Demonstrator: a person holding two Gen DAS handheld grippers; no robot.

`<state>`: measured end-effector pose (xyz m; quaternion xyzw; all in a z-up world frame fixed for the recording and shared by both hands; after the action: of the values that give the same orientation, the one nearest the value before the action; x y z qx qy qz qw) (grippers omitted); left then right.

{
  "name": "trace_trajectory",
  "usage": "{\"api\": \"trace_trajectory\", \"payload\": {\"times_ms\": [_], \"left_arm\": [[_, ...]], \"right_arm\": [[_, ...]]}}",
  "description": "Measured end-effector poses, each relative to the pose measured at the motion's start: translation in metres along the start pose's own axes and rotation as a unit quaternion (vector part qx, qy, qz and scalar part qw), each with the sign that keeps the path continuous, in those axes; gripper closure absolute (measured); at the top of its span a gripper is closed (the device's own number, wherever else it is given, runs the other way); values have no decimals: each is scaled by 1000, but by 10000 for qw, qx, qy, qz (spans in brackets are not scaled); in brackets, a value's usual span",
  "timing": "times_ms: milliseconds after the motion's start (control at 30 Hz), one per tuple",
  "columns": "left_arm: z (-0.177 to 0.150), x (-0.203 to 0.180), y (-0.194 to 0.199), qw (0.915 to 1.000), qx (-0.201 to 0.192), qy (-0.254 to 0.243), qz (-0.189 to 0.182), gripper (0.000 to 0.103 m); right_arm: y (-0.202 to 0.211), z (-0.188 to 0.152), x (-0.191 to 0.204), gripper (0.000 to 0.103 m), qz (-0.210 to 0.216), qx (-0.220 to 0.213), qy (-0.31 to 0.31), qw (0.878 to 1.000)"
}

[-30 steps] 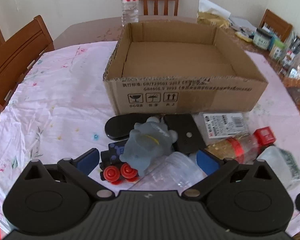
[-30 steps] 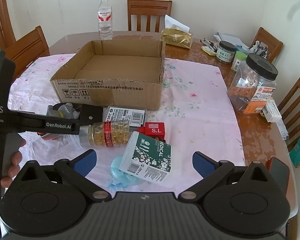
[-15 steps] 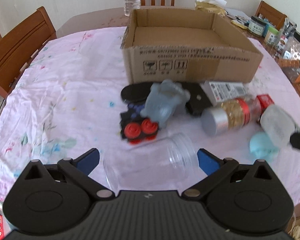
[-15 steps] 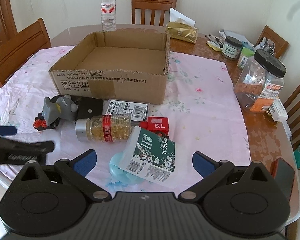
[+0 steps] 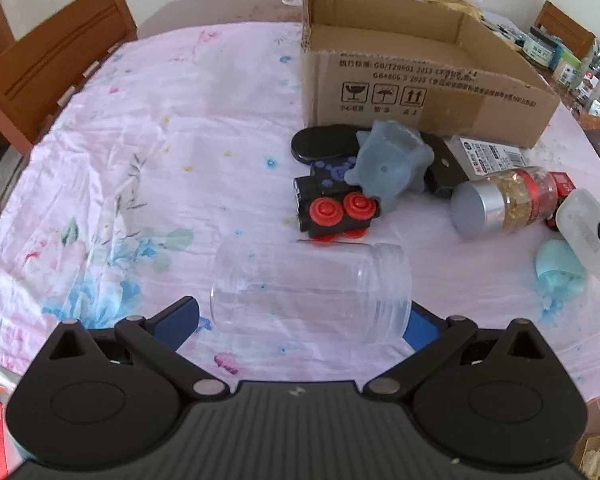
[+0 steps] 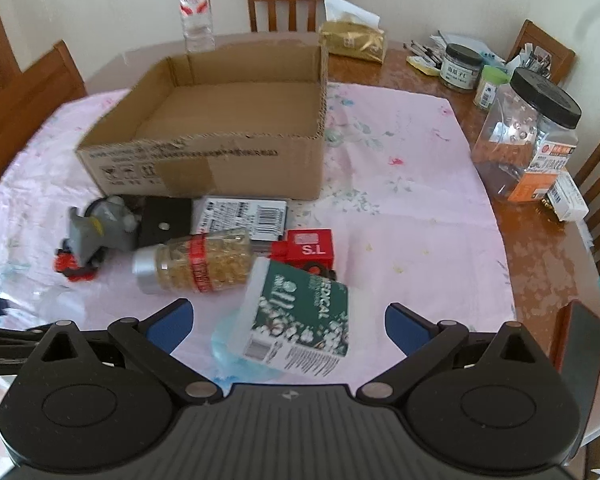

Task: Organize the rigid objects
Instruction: 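Grasp the clear plastic jar with the left tool while the right tool approaches the green MEDICAL box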

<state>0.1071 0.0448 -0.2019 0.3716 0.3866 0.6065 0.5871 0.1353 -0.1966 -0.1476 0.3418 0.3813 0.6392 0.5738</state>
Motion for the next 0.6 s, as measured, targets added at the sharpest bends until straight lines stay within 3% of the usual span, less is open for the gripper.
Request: {"api": "trace_trajectory", "payload": {"times_ms": [300, 600], "left_arm": [[-3, 0, -18, 9994, 301, -141, -118, 1], [-3, 0, -18, 9998, 179, -3, 24, 0]], "right_arm": [[-22, -10, -29, 0, -302, 490, -373, 9976], [-44, -21, -68, 0, -538, 843, -66, 9950]]}}
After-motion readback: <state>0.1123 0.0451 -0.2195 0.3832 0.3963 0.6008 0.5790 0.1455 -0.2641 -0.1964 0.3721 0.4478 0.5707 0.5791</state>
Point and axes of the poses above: each gripper's, at about its wrist camera, not at the fingertips, and y roughly against the way its jaws point, x to its left, z to its top, the point moved 10 cm from there along -y, roughly the way its jaws point, and after that the axes turned 3 degrees about x, right-handed, at the moved point
